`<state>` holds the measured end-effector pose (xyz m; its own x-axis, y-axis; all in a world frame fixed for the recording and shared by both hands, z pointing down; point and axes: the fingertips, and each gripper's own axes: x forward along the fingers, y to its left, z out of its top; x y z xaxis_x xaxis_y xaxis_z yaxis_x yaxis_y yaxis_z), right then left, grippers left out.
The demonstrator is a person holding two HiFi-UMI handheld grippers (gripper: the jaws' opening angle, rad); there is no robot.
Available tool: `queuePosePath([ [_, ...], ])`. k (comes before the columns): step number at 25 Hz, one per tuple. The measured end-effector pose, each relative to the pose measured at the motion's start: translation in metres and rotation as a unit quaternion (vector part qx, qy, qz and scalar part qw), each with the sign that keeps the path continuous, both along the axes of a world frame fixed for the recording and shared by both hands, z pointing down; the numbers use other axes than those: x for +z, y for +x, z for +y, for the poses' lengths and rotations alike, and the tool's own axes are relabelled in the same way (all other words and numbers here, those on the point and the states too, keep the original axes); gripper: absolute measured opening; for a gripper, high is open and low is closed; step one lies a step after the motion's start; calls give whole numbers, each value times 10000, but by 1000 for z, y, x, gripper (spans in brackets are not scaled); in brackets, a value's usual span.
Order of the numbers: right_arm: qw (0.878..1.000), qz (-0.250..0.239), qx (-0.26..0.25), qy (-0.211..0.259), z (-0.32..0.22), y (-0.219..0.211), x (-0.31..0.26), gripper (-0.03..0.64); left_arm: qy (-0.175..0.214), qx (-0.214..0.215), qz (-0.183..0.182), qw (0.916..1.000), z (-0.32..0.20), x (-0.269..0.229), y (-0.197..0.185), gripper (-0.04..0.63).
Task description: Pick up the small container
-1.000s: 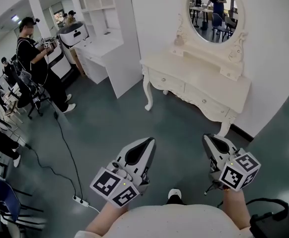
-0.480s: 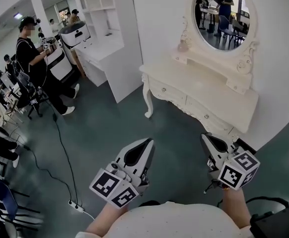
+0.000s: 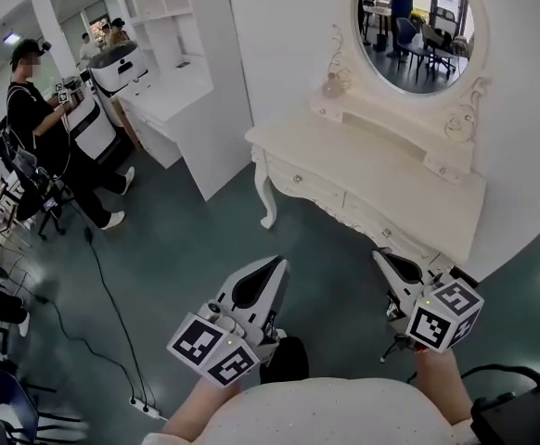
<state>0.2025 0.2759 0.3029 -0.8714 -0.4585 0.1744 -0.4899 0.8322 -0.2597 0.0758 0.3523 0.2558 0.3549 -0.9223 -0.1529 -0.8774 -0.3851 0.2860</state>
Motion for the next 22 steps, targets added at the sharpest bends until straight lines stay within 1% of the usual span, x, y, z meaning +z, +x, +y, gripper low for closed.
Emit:
queuePosePath([
  [3,9999,16,171,14,-35,-20,-1,2,66,196,-41,9998,-40,-4,-21,2],
  [7,9993,-42,350,124,-78,-60,-18,2,197,396,-154,9989,-88,-20,-59,2],
  [14,9975,-99,657,219,-139,-120,-35,2,287,675,-123,9972,-160,-39,-127,2],
  [18,9967,-86,766,269,-162,-149,-36,2,343,788,-123,9962,-185,-41,-156,2],
  [22,9957,-33,890,272,-171,-168,-32,2,301,923,-92,9952,-199,-37,-176,2],
])
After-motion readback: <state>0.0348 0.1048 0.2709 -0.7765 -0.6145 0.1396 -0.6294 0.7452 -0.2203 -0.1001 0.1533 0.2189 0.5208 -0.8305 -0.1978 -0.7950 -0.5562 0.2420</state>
